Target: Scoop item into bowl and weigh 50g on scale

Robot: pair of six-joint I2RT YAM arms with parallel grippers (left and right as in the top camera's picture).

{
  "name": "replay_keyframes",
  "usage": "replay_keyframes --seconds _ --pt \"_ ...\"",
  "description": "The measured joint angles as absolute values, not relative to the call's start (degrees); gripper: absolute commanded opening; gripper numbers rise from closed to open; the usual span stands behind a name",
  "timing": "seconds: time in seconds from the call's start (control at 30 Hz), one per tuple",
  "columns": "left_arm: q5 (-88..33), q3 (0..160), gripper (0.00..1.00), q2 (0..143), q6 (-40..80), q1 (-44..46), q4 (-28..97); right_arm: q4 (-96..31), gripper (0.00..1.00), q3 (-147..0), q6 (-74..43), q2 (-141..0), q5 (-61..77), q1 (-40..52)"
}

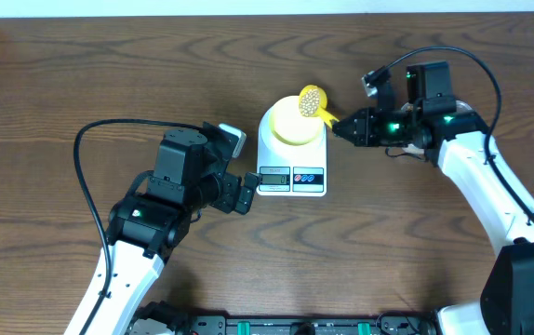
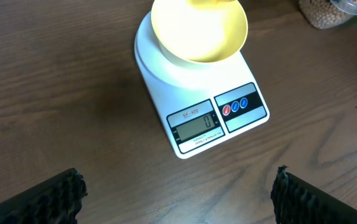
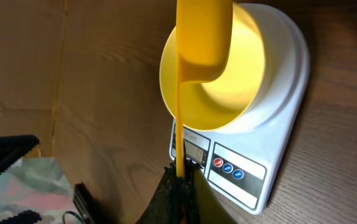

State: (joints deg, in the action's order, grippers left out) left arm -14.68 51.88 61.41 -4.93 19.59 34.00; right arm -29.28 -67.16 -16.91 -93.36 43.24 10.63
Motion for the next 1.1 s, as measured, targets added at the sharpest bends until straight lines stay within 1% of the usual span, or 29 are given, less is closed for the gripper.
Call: replay_keyframes --seconds 0.23,1.1 --pt "-14.7 51.9 0.98 61.4 -4.9 19.6 34.0 -29.1 0.02 -67.2 -14.8 -93.4 40.2 13.5" --pt "-14.7 51.9 0.98 61.4 -4.9 19.6 34.0 -29.2 0.02 -67.2 -6.5 -93.4 34.9 15.6"
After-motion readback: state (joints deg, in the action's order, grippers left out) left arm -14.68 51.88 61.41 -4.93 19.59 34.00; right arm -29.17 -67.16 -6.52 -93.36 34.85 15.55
